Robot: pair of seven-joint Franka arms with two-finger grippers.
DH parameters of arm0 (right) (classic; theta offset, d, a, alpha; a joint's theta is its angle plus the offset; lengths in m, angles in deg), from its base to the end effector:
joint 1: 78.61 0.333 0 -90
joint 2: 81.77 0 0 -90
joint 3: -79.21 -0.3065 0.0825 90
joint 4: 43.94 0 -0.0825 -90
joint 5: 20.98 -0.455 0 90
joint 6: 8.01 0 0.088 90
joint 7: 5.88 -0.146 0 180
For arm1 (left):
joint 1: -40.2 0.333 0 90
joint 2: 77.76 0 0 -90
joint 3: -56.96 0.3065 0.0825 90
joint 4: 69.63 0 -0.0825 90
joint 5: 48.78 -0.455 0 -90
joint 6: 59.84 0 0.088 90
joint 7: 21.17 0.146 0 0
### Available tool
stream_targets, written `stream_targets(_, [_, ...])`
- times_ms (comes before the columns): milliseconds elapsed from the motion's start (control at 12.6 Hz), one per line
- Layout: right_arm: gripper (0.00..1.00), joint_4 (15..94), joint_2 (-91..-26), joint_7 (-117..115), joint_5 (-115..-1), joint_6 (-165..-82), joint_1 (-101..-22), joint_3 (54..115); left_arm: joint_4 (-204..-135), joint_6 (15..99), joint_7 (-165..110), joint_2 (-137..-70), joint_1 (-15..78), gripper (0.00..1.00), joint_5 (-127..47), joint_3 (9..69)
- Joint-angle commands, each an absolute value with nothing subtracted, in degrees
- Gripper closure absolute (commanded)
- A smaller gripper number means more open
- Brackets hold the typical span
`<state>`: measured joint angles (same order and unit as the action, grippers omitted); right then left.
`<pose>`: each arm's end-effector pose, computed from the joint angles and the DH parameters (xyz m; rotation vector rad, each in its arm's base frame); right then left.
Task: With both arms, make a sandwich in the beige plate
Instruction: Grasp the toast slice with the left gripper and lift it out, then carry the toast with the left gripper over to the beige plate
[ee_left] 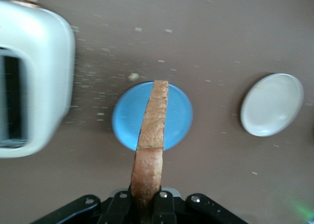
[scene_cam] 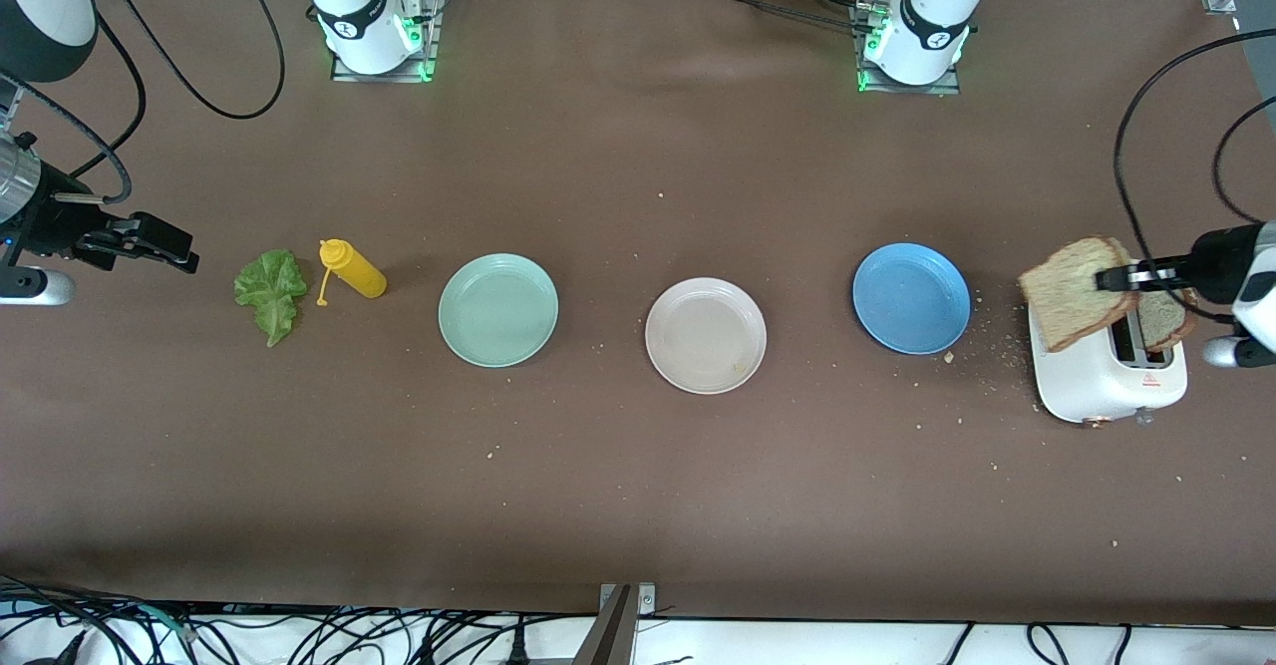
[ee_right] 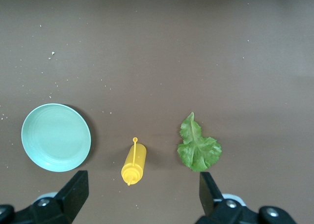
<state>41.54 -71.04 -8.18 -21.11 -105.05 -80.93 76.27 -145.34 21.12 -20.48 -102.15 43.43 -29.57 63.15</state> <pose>0.6894 0.0055 0.5070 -3.1290 0.0478 -0.0226 0.7010 0.0528 0.4205 2.7828 0.2133 -0.4293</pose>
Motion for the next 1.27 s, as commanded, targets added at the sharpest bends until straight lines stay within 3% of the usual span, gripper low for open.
stream_targets(0, [0.0,41.8,-71.2,-8.4,-22.3,-105.8,-81.5,76.2,-144.4,20.6,-20.0,-107.8,39.0,1.0,-21.6,63.6])
stream_targets(239, [0.0,41.9,-71.3,-8.4,-22.3,-105.3,-81.5,76.3,-144.1,21.4,-15.8,-115.4,35.6,1.0,-5.5,63.6])
stream_targets(716, [0.0,41.9,-71.4,-8.4,-22.4,-105.2,-81.5,76.3,-145.3,35.9,-9.0,-121.6,26.2,1.0,5.6,63.6])
stream_targets(1194, [0.0,41.9,-71.4,-8.4,-22.4,-105.7,-81.5,76.3,-145.6,36.1,-8.9,-124.5,22.5,1.0,15.0,63.6])
